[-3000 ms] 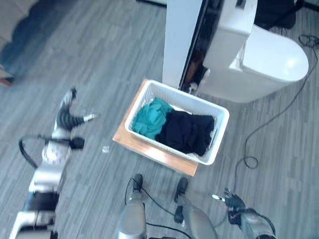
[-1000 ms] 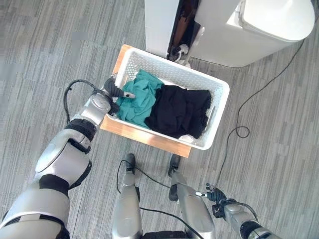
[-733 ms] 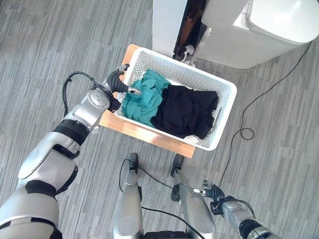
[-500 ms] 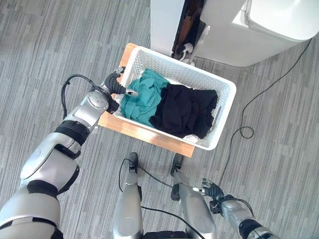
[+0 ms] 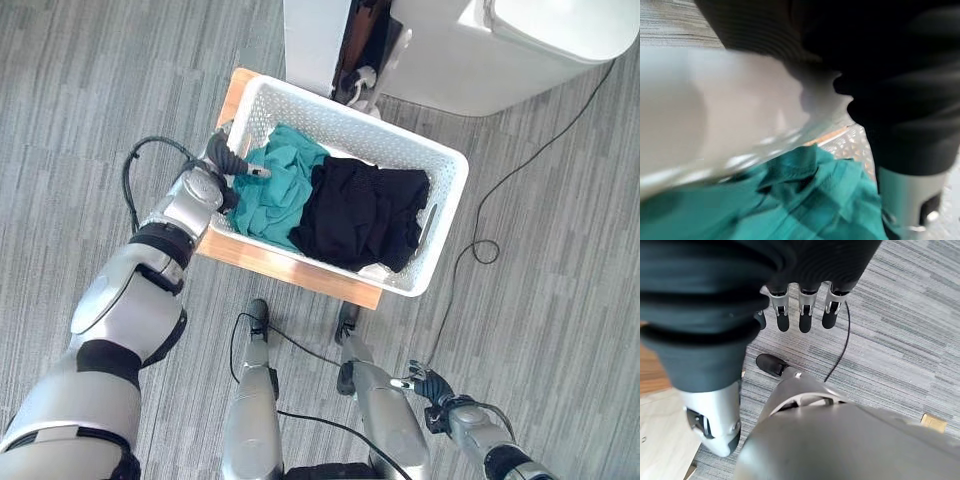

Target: Grab the laundry basket,head to the washer,open it,put in the laundry and shut it.

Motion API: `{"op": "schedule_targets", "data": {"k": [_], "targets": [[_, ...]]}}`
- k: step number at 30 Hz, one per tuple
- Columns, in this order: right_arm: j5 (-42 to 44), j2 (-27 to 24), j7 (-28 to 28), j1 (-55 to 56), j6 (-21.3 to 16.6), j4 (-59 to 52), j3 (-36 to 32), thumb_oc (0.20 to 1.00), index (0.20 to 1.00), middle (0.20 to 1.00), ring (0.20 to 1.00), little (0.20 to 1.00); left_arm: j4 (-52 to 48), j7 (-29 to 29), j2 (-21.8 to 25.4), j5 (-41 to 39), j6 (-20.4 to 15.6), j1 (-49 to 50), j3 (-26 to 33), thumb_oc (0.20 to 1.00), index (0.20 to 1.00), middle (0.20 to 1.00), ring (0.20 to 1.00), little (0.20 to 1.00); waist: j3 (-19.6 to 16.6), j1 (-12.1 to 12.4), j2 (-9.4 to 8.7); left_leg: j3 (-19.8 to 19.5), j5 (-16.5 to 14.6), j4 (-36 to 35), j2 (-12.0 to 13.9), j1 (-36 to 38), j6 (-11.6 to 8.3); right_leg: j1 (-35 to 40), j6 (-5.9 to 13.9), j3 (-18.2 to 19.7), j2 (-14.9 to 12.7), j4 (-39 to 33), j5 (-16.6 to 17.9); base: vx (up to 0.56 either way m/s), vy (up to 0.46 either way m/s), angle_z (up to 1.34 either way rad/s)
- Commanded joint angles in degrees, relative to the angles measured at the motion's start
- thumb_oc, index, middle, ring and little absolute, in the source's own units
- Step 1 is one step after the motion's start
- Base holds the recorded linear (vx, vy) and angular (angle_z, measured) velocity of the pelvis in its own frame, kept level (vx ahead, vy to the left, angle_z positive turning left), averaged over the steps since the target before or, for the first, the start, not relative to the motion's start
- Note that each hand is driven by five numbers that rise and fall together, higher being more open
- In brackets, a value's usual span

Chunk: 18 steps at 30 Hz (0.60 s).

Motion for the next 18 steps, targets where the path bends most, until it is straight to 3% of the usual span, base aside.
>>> {"op": "schedule_targets", "data": {"k": [1, 9, 15, 18], "targets": [[1.0, -3.1, 0.39, 3.77, -0.9, -2.47, -0.17, 1.0, 1.0, 1.0, 1.0, 1.0, 6.6, 2.44, -0.27, 0.64, -2.93, -6.91, 2.83, 1.0, 1.0, 1.0, 1.0, 1.0, -0.35, -0.1, -2.06, 2.56, -2.96, 4.34, 2.79, -2.53, 1.18, -1.74, 5.22, 2.3, -5.44, 4.61, -4.0, 0.0, 0.0, 0.0], [3.68, -5.57, -2.09, 5.24, -2.05, -10.46, -4.89, 1.0, 1.0, 1.0, 1.0, 1.0, 8.42, 2.88, 1.13, 1.57, -2.27, -6.31, 3.31, 1.0, 1.0, 1.0, 1.0, 1.0, -0.35, -1.14, -2.94, 3.0, -3.81, 5.85, 3.0, -2.97, 1.38, -2.35, 5.17, 3.02, -5.22, 5.07, -4.08, 0.01, 0.005, -0.09], [0.36, -10.9, -14.83, 1.9, -5.33, -33.56, -19.24, 1.0, 1.0, 1.0, 1.0, 1.0, 5.34, 4.73, -2.13, 1.46, -0.36, -4.32, 7.82, 1.0, 1.0, 1.0, 1.0, 1.0, -0.35, -1.55, -2.43, 3.45, -5.15, 6.71, 3.17, -3.43, 1.81, -3.08, 5.15, 3.59, -5.21, 5.74, -4.53, 0.01, 0.015, -0.07], [-4.19, -11.72, -19.03, -0.73, -5.11, -39.08, -21.6, 1.0, 1.0, 1.0, 1.0, 1.0, 1.92, 6.21, -5.18, 1.57, 0.29, -1.93, 8.92, 1.0, 1.0, 1.0, 1.0, 1.0, -0.35, -1.17, -1.96, 3.16, -5.76, 7.32, 2.83, -3.88, 1.96, -3.27, 5.14, 3.74, -5.24, 5.9, -4.68, 0.0, 0.007, -0.05]]}}
